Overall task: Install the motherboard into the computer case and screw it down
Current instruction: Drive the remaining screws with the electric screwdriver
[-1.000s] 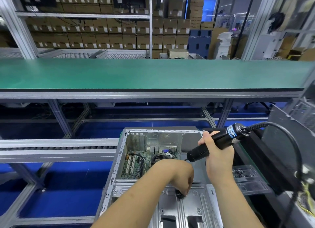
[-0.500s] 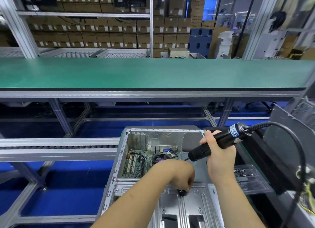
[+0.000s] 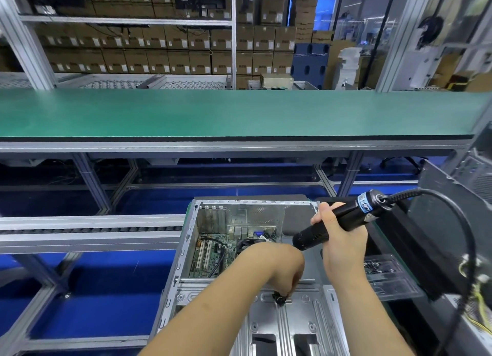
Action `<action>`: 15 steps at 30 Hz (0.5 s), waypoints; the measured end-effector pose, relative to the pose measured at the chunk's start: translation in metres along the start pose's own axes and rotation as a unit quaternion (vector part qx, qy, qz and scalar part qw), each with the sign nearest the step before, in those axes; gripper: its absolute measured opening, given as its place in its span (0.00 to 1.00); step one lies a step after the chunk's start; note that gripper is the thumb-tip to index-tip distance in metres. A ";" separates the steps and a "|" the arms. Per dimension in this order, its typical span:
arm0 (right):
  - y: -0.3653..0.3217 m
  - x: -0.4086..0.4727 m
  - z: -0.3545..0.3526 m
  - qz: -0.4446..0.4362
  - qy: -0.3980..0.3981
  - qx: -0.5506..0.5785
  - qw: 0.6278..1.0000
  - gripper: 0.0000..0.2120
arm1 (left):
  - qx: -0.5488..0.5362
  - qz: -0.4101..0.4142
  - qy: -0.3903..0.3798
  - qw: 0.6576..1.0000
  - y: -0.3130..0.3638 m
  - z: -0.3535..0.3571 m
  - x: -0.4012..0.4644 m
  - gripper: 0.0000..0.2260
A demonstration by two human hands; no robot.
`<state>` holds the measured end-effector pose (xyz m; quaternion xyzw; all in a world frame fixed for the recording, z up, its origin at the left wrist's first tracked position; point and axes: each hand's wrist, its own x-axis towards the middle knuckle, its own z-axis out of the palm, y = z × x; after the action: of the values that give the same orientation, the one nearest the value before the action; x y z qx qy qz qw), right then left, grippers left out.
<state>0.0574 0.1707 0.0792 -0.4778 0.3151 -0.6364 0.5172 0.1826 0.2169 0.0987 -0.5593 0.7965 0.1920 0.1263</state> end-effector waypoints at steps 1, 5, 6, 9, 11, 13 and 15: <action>0.000 0.000 0.000 0.002 0.000 0.003 1.000 0.07 | -0.001 0.001 0.004 1.000 0.000 0.000 -0.001 0.05; -0.001 0.000 0.002 0.006 0.002 0.010 1.000 0.08 | -0.021 -0.009 -0.001 1.000 -0.002 0.002 -0.002 0.06; -0.001 0.000 0.002 0.007 0.002 0.010 1.000 0.08 | -0.025 -0.011 -0.004 1.000 -0.003 0.003 -0.002 0.05; -0.001 0.000 0.002 0.010 0.006 0.010 1.000 0.07 | -0.031 -0.011 -0.008 0.999 -0.001 0.003 -0.003 0.05; -0.001 0.000 0.003 0.009 0.005 0.005 1.000 0.07 | -0.040 -0.016 -0.011 0.999 -0.001 0.003 -0.004 0.05; -0.002 0.000 0.002 0.008 0.003 0.002 1.000 0.08 | -0.049 -0.017 -0.014 0.999 -0.001 0.003 -0.004 0.05; -0.003 0.000 0.003 0.007 -0.003 -0.003 1.000 0.09 | -0.052 -0.017 -0.016 0.998 -0.001 0.003 -0.005 0.06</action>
<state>0.0588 0.1720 0.0826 -0.4789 0.3191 -0.6305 0.5208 0.1847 0.2220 0.0983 -0.5756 0.7735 0.2400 0.1129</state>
